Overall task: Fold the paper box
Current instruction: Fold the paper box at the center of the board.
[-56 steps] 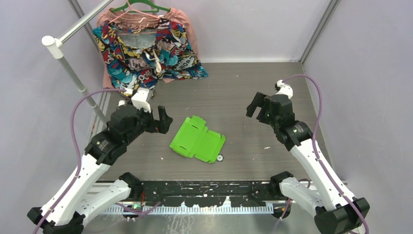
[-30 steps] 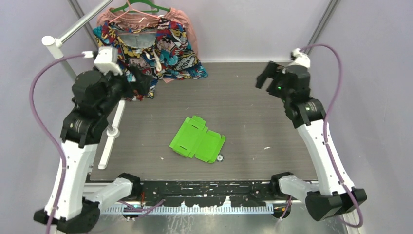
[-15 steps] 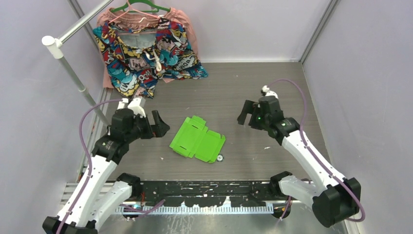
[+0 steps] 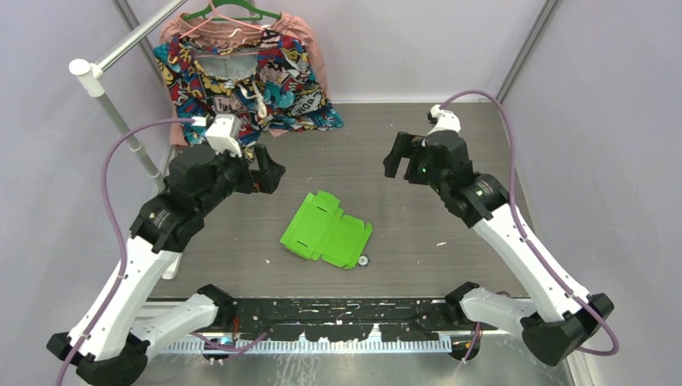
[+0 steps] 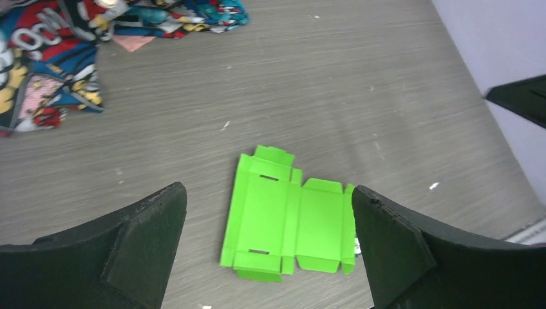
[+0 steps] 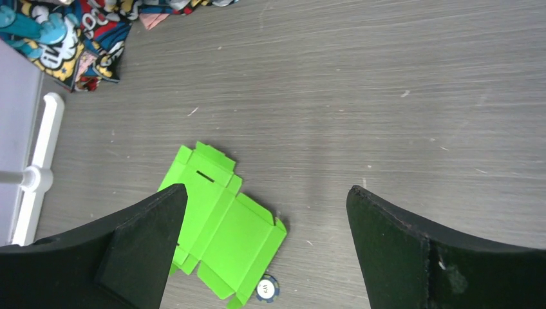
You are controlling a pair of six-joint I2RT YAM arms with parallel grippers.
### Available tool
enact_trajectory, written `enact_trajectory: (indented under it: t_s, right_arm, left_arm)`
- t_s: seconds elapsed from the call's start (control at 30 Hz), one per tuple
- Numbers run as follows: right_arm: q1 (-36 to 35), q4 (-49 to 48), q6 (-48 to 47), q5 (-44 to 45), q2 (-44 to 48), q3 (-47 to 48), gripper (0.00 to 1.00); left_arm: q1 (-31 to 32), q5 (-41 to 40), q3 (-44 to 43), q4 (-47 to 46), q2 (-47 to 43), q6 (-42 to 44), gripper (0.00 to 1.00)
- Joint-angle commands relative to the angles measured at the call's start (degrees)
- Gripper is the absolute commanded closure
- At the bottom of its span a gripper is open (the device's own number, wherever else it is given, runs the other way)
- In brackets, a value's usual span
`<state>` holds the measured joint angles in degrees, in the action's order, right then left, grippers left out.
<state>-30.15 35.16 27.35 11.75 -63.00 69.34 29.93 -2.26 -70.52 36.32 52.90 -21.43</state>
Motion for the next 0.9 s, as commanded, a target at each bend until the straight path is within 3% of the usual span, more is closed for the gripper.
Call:
enact_trajectory:
  t_s: [0.0, 0.23, 0.47, 0.87]
  right_arm:
    - [-0.1, 4.6, 0.3, 6.0, 4.3, -1.1, 0.0]
    - [0.1, 3.0, 5.5, 1.2, 9.9, -8.0, 0.0]
    - [0.0, 1.8, 11.3, -7.6, 11.5, -15.0, 0.0]
    - [0.0, 3.0, 12.4, -8.6, 7.9, -14.9, 0.0]
  left_arm:
    - [0.1, -8.5, 0.0, 5.0, -2.1, 0.5, 0.0]
    - [0.0, -1.0, 7.3, 1.5, -2.6, -6.9, 0.0]
    - [-0.1, -2.7, 12.8, 2.2, -6.7, -10.5, 0.0]
    - [-0.1, -2.3, 10.1, 11.0, -7.1, -11.1, 0.0]
